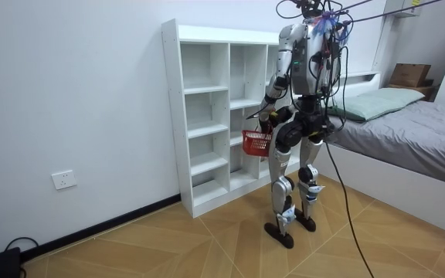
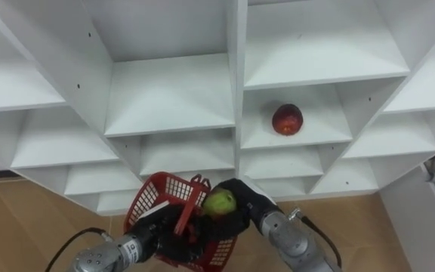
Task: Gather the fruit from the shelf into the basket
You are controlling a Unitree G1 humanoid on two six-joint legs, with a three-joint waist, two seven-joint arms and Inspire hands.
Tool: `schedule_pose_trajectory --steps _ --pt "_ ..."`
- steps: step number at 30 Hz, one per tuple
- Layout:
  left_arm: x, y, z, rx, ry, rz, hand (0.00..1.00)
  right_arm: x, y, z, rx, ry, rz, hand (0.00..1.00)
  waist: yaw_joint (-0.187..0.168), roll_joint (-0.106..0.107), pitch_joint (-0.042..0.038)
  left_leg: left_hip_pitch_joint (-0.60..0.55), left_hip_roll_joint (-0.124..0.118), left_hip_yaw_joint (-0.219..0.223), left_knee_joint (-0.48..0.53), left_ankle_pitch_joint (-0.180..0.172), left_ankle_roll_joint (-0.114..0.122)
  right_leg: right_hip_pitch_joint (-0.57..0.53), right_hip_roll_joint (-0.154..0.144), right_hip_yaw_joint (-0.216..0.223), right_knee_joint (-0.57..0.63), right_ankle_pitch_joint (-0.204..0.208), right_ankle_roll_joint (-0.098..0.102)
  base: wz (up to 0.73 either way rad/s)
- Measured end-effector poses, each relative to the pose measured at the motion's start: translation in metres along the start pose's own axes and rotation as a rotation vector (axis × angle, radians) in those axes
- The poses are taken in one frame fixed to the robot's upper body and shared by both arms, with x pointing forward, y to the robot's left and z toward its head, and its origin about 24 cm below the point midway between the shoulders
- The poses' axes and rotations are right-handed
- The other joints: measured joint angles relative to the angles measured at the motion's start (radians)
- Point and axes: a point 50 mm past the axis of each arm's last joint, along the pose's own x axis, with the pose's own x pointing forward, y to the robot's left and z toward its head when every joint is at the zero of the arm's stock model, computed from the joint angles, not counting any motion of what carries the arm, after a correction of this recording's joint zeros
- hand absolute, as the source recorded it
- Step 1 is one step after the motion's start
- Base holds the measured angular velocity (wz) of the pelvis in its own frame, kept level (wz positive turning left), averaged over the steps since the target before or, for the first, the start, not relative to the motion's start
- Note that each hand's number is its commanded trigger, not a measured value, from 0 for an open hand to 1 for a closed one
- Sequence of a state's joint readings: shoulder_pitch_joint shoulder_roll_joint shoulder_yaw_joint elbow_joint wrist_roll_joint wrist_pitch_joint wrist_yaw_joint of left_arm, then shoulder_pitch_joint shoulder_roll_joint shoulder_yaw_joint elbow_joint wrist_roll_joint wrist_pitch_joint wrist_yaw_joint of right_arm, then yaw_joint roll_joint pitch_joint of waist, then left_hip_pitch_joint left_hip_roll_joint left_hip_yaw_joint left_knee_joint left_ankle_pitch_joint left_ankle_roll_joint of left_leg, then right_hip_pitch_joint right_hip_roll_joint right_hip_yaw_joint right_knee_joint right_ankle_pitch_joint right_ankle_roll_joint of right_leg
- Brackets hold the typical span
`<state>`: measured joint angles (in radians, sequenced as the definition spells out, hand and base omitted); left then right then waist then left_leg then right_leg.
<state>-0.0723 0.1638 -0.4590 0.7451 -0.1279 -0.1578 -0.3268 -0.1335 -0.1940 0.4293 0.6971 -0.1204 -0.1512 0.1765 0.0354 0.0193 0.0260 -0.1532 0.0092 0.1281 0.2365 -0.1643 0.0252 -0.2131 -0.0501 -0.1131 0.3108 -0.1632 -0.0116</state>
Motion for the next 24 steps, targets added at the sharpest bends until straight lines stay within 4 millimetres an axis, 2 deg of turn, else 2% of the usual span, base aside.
schedule_pose_trajectory --steps 24 --pt "0.0013 -0.0036 0.0003 0.007 0.002 -0.020 1.00 0.0004 -0.0018 0.0002 0.049 -0.006 -0.027 0.00 0.000 0.001 -0.0001 0.010 0.000 0.003 -0.001 0.000 0.000 0.006 -0.002 0.004 -0.001 0.000 0.000 0.00"
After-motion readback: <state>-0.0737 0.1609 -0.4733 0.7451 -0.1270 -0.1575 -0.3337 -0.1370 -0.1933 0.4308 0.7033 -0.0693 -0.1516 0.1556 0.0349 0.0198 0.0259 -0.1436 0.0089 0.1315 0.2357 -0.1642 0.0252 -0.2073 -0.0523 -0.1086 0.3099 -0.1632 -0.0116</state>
